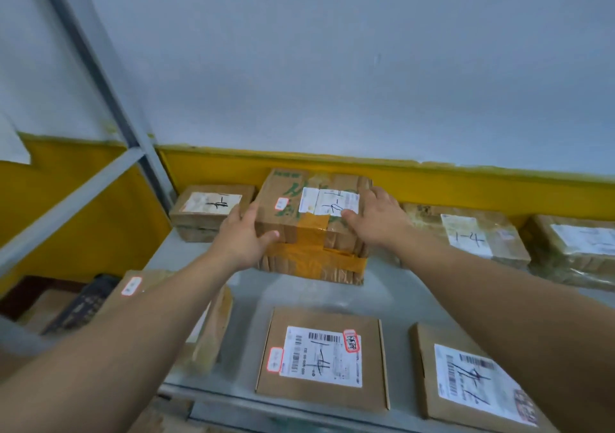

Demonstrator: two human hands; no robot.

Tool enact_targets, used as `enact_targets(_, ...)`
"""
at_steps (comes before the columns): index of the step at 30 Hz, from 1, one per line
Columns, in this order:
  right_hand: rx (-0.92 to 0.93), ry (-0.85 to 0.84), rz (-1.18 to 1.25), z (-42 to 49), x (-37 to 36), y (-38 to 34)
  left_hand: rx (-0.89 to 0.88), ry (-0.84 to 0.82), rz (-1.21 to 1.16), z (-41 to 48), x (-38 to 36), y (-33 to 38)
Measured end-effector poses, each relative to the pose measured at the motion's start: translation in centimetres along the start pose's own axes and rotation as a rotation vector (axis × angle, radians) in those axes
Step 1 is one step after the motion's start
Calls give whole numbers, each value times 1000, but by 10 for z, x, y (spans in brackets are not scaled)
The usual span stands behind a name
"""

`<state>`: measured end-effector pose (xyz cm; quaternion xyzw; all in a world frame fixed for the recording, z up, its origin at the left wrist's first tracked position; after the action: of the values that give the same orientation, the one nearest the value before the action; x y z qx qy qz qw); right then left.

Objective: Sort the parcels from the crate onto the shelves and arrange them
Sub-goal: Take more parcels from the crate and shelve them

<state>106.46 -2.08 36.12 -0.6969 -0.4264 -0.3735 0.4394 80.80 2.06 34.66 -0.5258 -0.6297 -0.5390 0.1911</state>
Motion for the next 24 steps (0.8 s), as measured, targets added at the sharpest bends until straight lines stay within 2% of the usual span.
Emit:
enact_targets(8, -43, -117, 139, 73, 4, 6, 32, -15, -206, 38, -1, 5)
enact_targets(16, -65, -103, 156, 69, 0, 25, -6, -39, -102, 42, -22, 28)
enact_targets(24, -129, -113, 116, 65, -5, 26, -43, -160, -65, 41, -15, 23)
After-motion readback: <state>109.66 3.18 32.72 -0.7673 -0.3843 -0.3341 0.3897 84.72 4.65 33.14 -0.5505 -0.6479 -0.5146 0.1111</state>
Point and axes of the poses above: each hand's wrist, its own z-axis towards the middle knuckle, its own x-axis out of the back of the hand, y = z × x, the point moved 5 cm from there along z, towards the middle knuckle, and after that the axes turned 15 degrees about -y, right-handed, at the moved point
